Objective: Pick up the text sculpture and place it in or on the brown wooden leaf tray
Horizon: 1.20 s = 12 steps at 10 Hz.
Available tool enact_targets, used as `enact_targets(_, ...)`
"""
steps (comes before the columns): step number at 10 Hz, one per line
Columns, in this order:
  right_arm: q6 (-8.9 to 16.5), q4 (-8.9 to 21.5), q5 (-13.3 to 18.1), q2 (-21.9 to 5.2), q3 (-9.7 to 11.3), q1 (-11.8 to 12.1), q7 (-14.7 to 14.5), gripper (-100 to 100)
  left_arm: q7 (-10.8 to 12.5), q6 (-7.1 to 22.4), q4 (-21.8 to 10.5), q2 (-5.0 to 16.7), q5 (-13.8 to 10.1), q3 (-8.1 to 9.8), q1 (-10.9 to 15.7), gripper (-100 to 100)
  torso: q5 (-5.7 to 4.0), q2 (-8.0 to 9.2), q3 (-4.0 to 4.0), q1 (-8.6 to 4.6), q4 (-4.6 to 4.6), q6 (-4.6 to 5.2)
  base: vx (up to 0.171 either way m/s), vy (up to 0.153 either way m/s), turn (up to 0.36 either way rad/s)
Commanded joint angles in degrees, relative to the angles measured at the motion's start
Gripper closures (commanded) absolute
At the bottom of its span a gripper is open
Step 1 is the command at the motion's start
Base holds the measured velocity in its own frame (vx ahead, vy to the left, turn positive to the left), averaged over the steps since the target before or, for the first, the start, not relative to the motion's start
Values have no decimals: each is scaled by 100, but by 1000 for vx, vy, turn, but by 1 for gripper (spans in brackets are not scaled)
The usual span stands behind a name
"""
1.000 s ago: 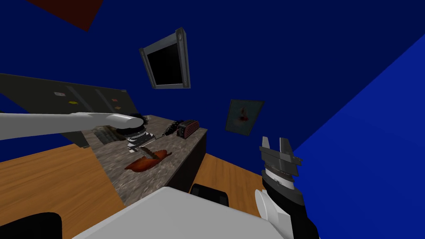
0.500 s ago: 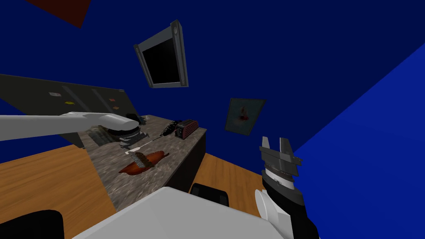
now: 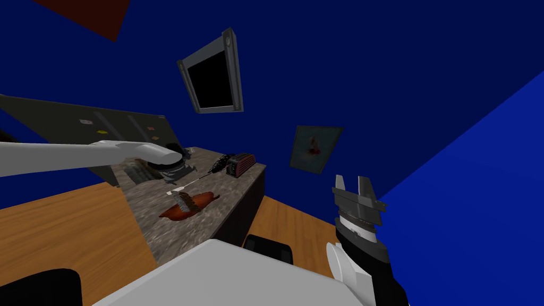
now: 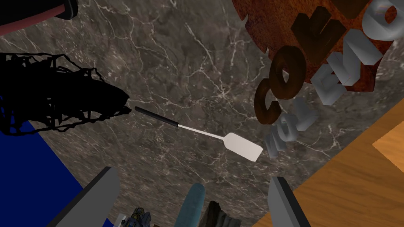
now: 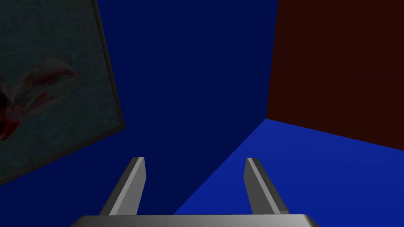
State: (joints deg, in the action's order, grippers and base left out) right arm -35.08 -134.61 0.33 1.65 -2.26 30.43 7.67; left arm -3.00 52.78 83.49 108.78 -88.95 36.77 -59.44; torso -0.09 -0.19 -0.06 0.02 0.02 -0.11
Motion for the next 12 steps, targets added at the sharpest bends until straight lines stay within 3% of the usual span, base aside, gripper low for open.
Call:
enact_targets(1, 0, 0, 0, 0, 0, 0, 0, 0, 14, 199, -22, 145, -69, 144, 52, -100, 0, 0, 0, 0, 0, 0, -29, 36, 59)
enact_targets(5, 0, 0, 0, 0, 0, 0, 0, 0, 34, 500, -76, 477, -241, 415, 127, -100, 0, 3, 2, -3, 1, 0, -24, 26, 64)
enact_targets(6, 0, 0, 0, 0, 0, 0, 0, 0, 43, 651, -103, 644, -327, 550, 164, -100, 0, 1, 1, -3, 0, 1, -23, 37, 127)
enact_targets(7, 0, 0, 0, 0, 0, 0, 0, 0, 82, 577, -14, 513, -214, 485, 168, -100, 0, 3, 2, 0, 1, -2, -10, 16, 23)
enact_targets(8, 0, 0, 0, 0, 0, 0, 0, 0, 101, 614, -3, 520, -211, 501, 175, 0, 1, 0, 0, -4, 0, 0, 0, 0, 0)
enact_targets(12, 0, 0, 0, 0, 0, 0, 0, 0, 100, 611, -5, 519, -211, 499, 174, 0, -1, -5, -3, -11, -2, 1, 0, 0, 0)
